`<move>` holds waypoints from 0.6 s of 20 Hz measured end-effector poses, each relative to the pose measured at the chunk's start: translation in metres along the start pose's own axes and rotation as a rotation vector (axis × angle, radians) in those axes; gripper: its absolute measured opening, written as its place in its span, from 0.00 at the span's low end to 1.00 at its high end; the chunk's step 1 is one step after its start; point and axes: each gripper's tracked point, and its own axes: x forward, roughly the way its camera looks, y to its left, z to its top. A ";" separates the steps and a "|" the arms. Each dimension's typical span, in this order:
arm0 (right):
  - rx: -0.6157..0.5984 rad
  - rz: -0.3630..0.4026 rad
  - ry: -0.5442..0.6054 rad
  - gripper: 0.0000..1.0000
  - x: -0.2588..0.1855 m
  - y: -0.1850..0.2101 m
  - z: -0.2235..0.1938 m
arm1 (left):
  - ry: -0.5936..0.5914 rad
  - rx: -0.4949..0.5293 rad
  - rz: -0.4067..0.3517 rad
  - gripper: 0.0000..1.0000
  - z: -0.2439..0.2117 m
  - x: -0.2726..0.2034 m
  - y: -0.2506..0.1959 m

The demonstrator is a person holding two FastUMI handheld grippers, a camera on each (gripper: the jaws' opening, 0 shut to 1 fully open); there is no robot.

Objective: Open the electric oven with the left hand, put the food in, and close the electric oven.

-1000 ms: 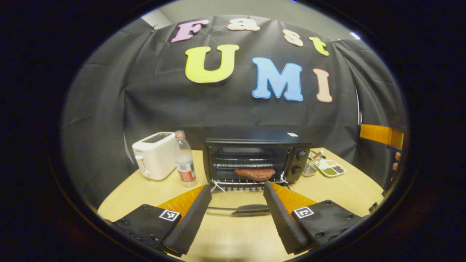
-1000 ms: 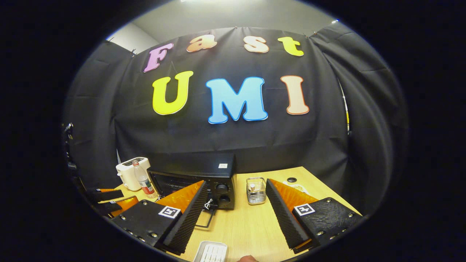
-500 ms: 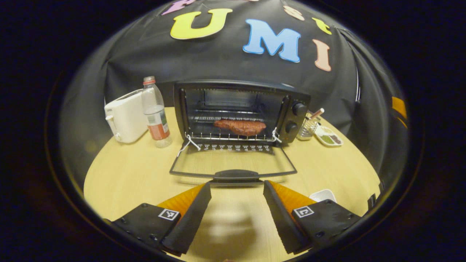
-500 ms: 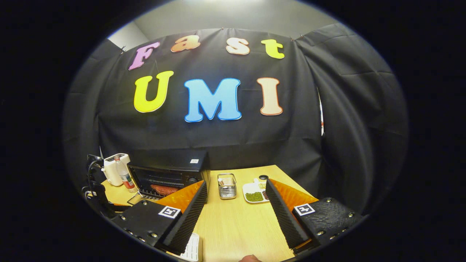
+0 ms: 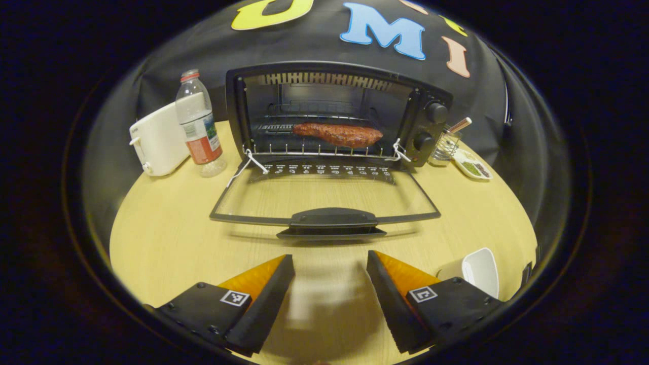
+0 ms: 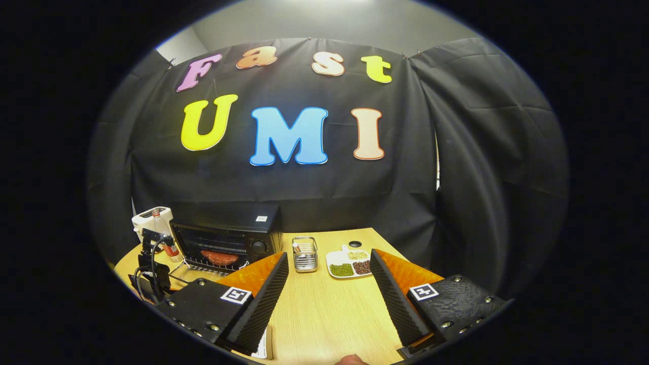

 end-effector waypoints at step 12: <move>-0.079 -0.032 -0.012 0.96 -0.006 -0.005 0.003 | -0.043 0.035 0.035 1.00 0.011 0.018 0.006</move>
